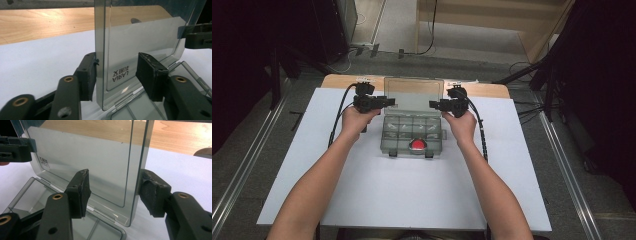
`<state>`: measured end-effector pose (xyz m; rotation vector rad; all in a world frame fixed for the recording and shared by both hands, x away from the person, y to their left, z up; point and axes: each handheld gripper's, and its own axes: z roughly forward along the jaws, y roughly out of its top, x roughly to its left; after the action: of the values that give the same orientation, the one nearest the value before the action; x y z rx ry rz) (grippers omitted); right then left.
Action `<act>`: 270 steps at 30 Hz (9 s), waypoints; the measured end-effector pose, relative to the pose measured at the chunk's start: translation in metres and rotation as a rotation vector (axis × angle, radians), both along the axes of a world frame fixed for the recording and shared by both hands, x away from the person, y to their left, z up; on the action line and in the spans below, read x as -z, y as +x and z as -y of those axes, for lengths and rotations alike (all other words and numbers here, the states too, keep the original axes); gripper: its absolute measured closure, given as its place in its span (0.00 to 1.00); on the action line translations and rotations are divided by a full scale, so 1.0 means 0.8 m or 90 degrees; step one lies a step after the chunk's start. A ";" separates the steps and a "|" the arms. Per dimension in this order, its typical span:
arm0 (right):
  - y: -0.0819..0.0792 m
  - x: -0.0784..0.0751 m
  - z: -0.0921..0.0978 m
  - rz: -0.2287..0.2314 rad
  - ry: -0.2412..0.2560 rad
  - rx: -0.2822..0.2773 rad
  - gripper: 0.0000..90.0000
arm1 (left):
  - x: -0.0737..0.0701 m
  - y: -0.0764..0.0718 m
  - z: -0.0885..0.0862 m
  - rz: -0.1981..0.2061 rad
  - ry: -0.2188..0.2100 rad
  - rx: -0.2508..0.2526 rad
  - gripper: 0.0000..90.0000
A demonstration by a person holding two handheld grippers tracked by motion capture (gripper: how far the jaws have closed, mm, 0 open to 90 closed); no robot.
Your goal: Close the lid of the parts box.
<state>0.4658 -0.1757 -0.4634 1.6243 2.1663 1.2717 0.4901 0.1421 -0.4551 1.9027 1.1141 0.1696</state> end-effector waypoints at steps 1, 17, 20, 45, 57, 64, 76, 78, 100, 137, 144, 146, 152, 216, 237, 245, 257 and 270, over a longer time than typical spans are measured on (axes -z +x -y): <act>-0.001 -0.001 0.000 0.001 0.002 0.001 0.51 | 0.000 -0.001 0.000 0.005 0.002 0.001 0.58; -0.004 -0.015 0.001 0.024 0.002 -0.010 0.49 | -0.005 -0.003 -0.001 -0.011 -0.020 0.015 0.52; -0.006 -0.016 -0.001 0.029 -0.004 -0.014 0.49 | -0.007 -0.005 -0.002 -0.009 -0.015 0.020 0.52; -0.033 -0.014 0.011 0.054 0.026 -0.039 0.56 | -0.017 -0.023 -0.005 0.009 -0.003 0.056 0.57; -0.041 -0.014 0.011 0.069 0.024 -0.047 0.56 | -0.012 -0.020 -0.010 -0.037 -0.023 0.064 0.45; -0.042 -0.014 0.011 0.068 0.024 -0.050 0.56 | -0.012 -0.026 -0.022 -0.039 0.002 0.065 0.39; -0.043 -0.012 0.013 0.073 0.027 -0.058 0.56 | -0.022 -0.037 -0.038 -0.058 0.012 0.067 0.39; -0.043 -0.011 0.013 0.074 0.030 -0.060 0.56 | -0.023 -0.038 -0.040 -0.063 0.013 0.063 0.42; -0.047 -0.014 0.008 0.078 0.002 -0.062 0.55 | -0.054 -0.021 -0.040 -0.062 0.040 0.007 1.00; -0.054 -0.022 0.020 0.042 0.025 -0.078 0.41 | -0.080 -0.007 -0.009 -0.062 0.034 0.060 1.00; -0.062 -0.019 0.027 0.031 0.013 -0.072 0.41 | -0.080 -0.008 -0.006 -0.065 0.034 0.070 1.00; -0.064 -0.019 0.032 0.030 0.016 -0.074 0.43 | -0.080 -0.008 -0.006 -0.065 0.030 0.070 1.00; -0.072 -0.020 0.040 0.015 -0.001 -0.087 0.54 | -0.080 -0.008 -0.007 -0.068 0.021 0.072 0.99; -0.061 -0.076 0.026 -0.016 0.024 -0.156 1.00 | -0.091 -0.062 -0.015 -0.044 0.025 0.091 0.99; -0.088 -0.071 0.019 -0.029 0.011 -0.171 1.00 | -0.080 -0.088 -0.011 -0.035 0.051 0.119 0.99; -0.096 -0.065 0.019 -0.030 0.004 -0.168 1.00 | -0.075 -0.096 -0.012 -0.031 0.052 0.128 0.99; -0.105 -0.058 0.013 -0.037 -0.002 -0.176 1.00 | -0.066 -0.115 -0.013 -0.019 0.068 0.142 0.99; -0.118 -0.052 0.005 -0.034 -0.013 -0.188 1.00 | -0.058 -0.129 -0.017 -0.007 0.054 0.150 0.99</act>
<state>0.3711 -0.1798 -0.4220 1.3828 2.5165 1.2856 0.3872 0.1558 -0.4088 2.0953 0.8924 0.0757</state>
